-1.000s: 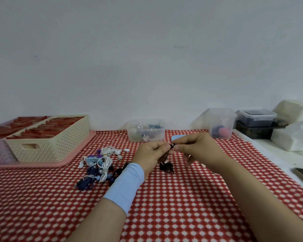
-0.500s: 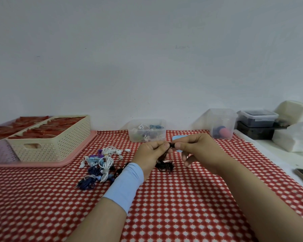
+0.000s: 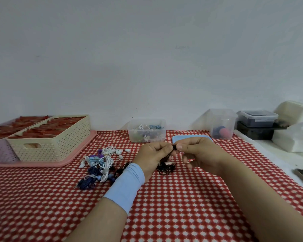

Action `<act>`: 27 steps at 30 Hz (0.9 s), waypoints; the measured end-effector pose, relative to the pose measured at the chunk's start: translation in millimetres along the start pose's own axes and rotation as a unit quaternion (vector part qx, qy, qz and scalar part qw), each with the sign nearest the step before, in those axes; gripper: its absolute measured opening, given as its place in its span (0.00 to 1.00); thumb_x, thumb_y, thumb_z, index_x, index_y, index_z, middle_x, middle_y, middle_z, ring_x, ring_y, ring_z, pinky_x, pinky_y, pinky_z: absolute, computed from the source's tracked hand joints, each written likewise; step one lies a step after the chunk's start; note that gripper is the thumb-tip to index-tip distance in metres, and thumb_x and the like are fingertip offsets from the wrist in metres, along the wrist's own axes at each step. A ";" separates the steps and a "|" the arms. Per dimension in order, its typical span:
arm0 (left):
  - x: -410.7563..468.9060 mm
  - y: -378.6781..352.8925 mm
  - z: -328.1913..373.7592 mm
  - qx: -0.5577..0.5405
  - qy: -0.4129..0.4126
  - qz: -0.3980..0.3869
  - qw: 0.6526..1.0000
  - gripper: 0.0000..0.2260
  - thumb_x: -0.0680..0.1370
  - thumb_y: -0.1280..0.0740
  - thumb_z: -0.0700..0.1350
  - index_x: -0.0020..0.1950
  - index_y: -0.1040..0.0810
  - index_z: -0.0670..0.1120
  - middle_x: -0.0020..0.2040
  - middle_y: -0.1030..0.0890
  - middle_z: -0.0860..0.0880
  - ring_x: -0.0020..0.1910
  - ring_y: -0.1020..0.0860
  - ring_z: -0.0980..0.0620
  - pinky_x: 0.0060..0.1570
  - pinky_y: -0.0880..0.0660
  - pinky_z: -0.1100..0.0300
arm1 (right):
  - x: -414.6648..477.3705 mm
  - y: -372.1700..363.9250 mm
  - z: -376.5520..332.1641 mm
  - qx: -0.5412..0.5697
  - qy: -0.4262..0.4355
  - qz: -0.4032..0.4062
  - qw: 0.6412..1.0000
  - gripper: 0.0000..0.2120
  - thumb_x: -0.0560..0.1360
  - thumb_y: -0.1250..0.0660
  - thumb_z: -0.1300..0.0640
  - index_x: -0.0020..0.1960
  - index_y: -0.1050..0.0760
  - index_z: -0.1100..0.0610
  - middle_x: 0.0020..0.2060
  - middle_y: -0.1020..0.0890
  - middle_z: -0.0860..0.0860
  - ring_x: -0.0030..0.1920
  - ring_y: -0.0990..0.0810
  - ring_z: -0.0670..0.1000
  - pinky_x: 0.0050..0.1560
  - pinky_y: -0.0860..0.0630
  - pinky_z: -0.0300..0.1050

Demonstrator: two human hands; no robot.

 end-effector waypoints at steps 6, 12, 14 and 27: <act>-1.4 -6.1 1.1 -0.085 0.028 -0.015 0.996 0.07 0.78 0.33 0.42 0.52 0.17 0.41 0.37 0.17 0.51 0.37 0.21 0.57 0.43 0.23 0.63 | -1.9 2.1 -2.5 0.010 0.021 -0.012 1.000 0.09 0.69 0.27 0.59 0.48 0.14 0.61 0.41 0.15 0.58 0.32 0.21 0.48 0.28 0.24 0.40; -3.2 -12.2 4.2 -0.202 0.071 -0.034 0.976 0.09 0.75 0.33 0.42 0.52 0.18 0.41 0.37 0.18 0.49 0.33 0.22 0.56 0.36 0.22 0.63 | -1.7 1.0 -2.7 -0.006 0.096 0.019 0.995 0.07 0.75 0.29 0.64 0.51 0.16 0.64 0.37 0.17 0.59 0.30 0.22 0.50 0.30 0.23 0.45; -3.2 -12.5 3.9 -0.216 0.071 -0.034 0.973 0.11 0.73 0.32 0.43 0.53 0.18 0.41 0.37 0.18 0.48 0.34 0.22 0.56 0.36 0.22 0.64 | -1.4 0.7 -2.4 -0.024 0.124 0.040 0.991 0.06 0.74 0.27 0.64 0.51 0.17 0.63 0.35 0.17 0.58 0.29 0.23 0.52 0.30 0.22 0.46; -2.4 -16.1 7.4 -0.111 -0.016 0.066 0.992 0.07 0.79 0.33 0.40 0.48 0.16 0.46 0.39 0.15 0.50 0.38 0.20 0.56 0.45 0.22 0.60 | 1.5 -7.2 -3.2 -0.163 0.217 0.146 0.951 0.04 0.77 0.29 0.60 0.48 0.14 0.59 0.29 0.17 0.47 0.26 0.24 0.43 0.28 0.23 0.41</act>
Point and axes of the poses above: each hand's wrist, its own x-axis towards the middle knuckle, its own y-axis out of the back of the hand, z = x × y, the point moved 1 cm from there along x, towards the middle knuckle
